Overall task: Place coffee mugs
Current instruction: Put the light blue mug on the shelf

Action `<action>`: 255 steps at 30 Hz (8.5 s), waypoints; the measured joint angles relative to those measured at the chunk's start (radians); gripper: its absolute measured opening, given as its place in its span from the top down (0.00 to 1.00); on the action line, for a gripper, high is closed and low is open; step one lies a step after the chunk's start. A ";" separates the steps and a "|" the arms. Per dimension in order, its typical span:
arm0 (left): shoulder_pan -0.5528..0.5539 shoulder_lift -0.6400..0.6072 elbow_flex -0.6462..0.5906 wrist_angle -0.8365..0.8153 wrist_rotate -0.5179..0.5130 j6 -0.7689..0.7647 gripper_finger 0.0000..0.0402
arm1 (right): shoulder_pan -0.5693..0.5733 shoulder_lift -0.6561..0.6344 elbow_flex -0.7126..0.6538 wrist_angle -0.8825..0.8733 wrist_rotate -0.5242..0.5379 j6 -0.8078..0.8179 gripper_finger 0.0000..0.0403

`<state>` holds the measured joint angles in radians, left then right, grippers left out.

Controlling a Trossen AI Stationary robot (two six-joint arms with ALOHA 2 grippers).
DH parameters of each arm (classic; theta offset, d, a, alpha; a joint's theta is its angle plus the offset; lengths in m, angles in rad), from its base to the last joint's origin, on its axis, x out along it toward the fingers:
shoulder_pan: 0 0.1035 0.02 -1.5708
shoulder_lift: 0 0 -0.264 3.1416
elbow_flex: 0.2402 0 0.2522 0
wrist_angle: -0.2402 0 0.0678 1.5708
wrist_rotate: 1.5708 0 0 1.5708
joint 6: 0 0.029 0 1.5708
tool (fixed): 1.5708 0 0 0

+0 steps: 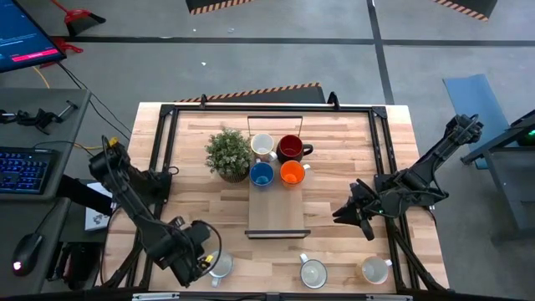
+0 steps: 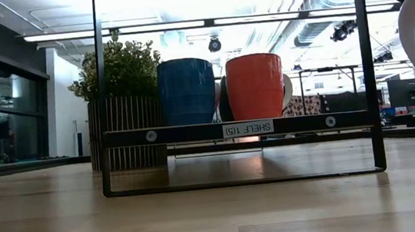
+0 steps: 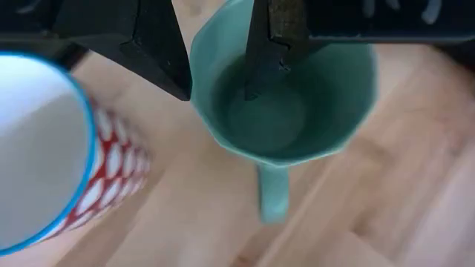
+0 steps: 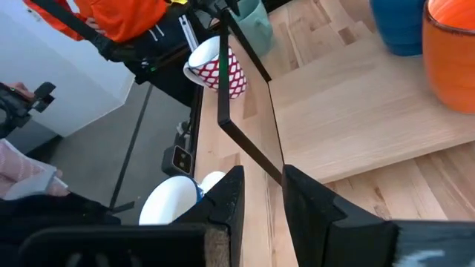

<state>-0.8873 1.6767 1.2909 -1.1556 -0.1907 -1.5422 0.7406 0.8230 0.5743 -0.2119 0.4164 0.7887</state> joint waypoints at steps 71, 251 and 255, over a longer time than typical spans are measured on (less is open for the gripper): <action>0.052 -0.052 -0.036 0.067 0.149 -0.026 0.51 | 0.000 0.000 0.000 -0.062 -0.007 -0.004 0.82; 0.539 0.335 0.700 -0.415 0.147 1.038 0.82 | 0.000 0.000 0.000 -0.137 -0.061 0.010 0.82; 0.547 0.333 0.636 -0.412 0.135 1.038 0.82 | 0.000 0.000 0.000 -0.136 -0.074 0.015 0.82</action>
<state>-0.3401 2.0098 1.9271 -1.5676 -0.0556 -0.5041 0.7406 0.8230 0.5747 -0.3481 0.3428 0.8040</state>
